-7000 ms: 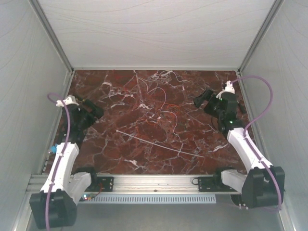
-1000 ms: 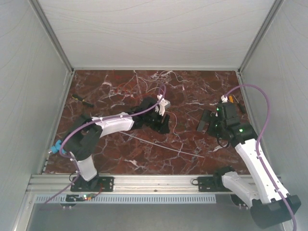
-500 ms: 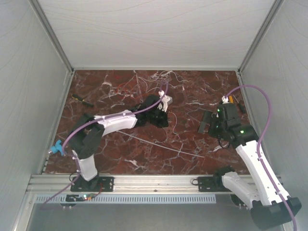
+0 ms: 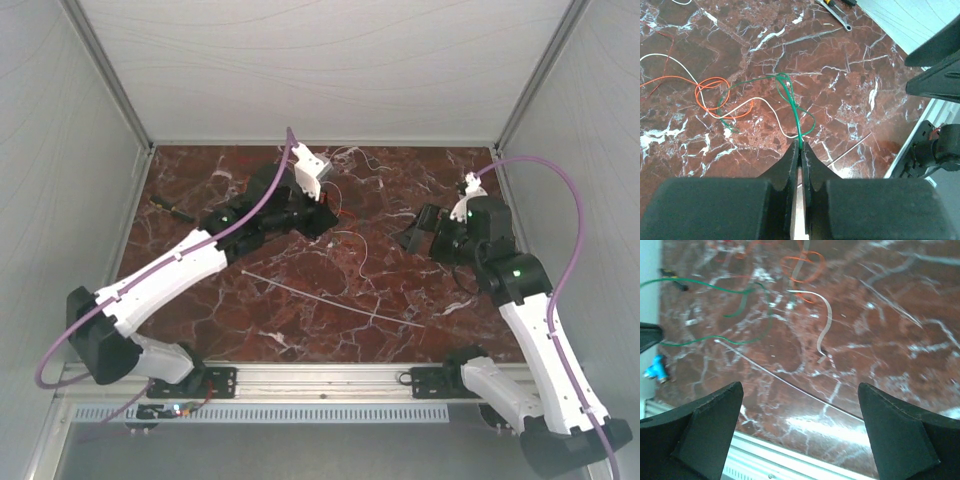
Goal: Zip-tie the wires
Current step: Pick up the cable at the center of the board, then straighten the cable at the center of the board.
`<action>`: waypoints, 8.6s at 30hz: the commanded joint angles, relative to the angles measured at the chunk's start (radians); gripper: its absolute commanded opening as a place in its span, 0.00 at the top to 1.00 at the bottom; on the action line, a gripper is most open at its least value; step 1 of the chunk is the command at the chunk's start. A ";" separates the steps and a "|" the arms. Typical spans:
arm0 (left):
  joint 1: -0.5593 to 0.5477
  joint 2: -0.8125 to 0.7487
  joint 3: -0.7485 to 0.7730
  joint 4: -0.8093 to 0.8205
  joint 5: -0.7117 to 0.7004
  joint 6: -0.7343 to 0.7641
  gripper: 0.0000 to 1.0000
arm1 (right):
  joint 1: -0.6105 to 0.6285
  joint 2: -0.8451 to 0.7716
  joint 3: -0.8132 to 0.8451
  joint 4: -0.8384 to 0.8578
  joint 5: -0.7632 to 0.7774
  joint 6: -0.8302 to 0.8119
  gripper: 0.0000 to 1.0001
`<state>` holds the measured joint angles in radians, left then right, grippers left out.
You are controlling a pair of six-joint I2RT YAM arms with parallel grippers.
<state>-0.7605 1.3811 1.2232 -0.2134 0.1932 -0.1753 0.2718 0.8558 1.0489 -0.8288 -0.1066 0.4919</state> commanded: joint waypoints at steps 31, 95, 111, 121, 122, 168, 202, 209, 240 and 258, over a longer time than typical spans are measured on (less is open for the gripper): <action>0.296 -0.190 0.278 0.472 0.557 -0.975 1.00 | 0.300 0.070 -0.318 1.099 -0.241 -0.495 0.02; 0.368 -0.073 0.213 0.868 0.516 -1.184 1.00 | 0.444 0.210 -0.301 1.310 0.025 -0.088 0.02; 0.365 -0.074 0.251 0.853 0.501 -1.151 1.00 | 0.386 0.367 -0.257 1.394 0.021 0.423 0.25; 0.363 -0.060 0.274 0.873 0.506 -1.162 1.00 | 0.381 0.379 -0.255 1.326 0.110 0.515 0.45; 0.362 -0.058 0.278 0.874 0.506 -1.162 1.00 | 0.381 0.382 -0.250 1.311 0.112 0.516 0.46; 0.339 0.002 0.311 0.928 0.526 -1.174 1.00 | 0.445 0.570 -0.098 1.285 0.016 0.572 0.88; 0.357 -0.303 -0.145 -0.019 0.314 -0.352 0.98 | -0.036 0.077 0.129 0.595 0.294 -0.316 1.00; 0.356 -0.215 -0.235 -0.044 0.238 -0.309 0.80 | -0.036 0.047 0.108 0.575 0.201 -0.283 1.00; 0.163 -0.014 -0.508 0.700 0.260 -0.335 0.29 | 0.289 0.214 0.350 0.522 0.250 -0.054 1.00; 0.079 0.176 -0.551 0.734 0.214 -0.242 0.33 | 0.356 0.283 0.358 0.465 0.282 0.009 1.00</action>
<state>-0.6399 1.5055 0.5945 0.4324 0.4114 -0.4770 0.6193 1.1286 1.3777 -0.3439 0.1383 0.4957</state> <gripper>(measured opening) 0.668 0.003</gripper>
